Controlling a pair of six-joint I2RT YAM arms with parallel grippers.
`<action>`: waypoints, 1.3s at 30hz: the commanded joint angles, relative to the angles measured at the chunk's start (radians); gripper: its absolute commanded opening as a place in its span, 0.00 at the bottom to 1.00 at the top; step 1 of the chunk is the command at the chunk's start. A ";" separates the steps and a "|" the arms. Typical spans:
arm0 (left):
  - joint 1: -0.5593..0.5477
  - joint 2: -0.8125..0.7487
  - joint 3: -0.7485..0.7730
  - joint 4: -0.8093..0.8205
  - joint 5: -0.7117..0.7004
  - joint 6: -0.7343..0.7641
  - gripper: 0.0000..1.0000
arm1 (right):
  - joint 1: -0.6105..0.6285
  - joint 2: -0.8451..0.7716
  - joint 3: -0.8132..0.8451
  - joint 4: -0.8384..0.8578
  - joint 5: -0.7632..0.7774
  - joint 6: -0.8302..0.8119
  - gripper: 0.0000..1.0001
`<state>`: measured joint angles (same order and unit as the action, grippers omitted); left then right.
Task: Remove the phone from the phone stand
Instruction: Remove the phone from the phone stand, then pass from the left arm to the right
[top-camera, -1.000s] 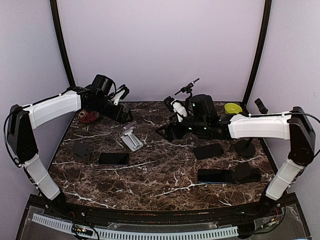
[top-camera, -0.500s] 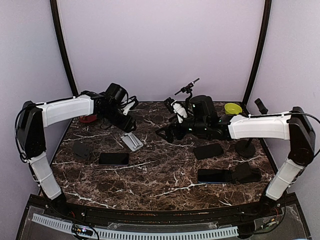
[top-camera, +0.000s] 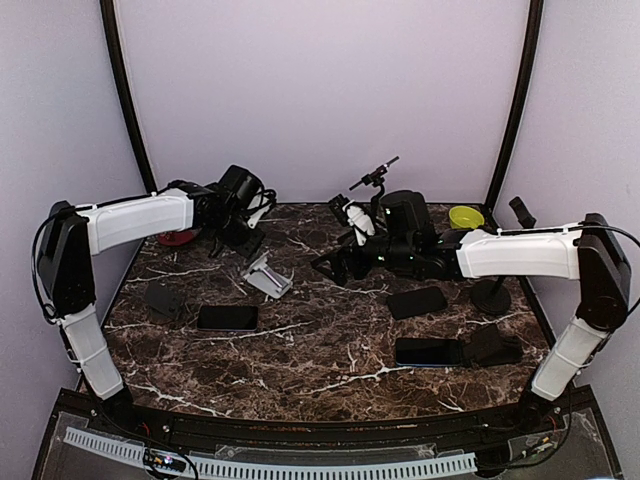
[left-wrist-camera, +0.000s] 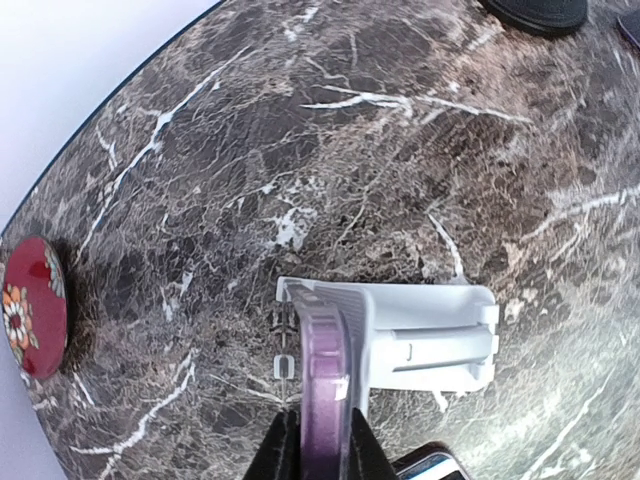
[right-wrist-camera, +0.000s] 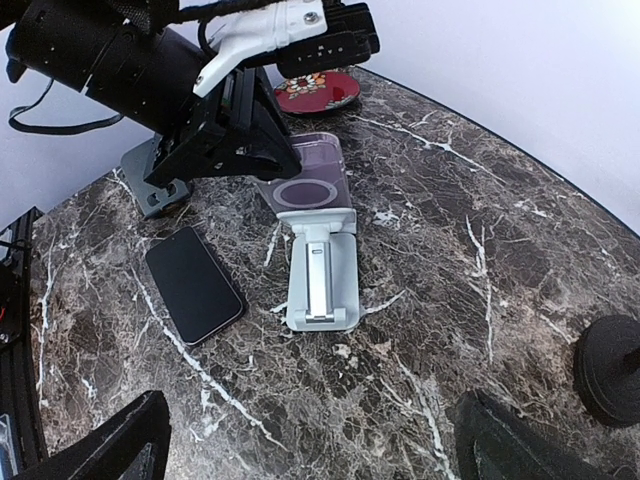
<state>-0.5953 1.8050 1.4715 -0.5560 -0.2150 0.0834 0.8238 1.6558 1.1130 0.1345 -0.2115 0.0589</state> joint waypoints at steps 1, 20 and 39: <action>-0.011 -0.036 0.021 -0.023 -0.030 0.017 0.10 | -0.011 0.005 -0.001 0.040 -0.010 0.008 0.99; -0.011 -0.229 0.261 -0.216 0.159 0.191 0.00 | -0.011 -0.080 -0.041 0.115 -0.031 -0.010 0.99; -0.011 -0.378 0.131 -0.226 0.945 0.302 0.00 | -0.003 -0.146 -0.020 0.005 -0.519 -0.200 0.98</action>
<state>-0.6006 1.4635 1.6203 -0.8322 0.5312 0.3500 0.8162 1.5269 1.0740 0.1585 -0.5564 -0.0875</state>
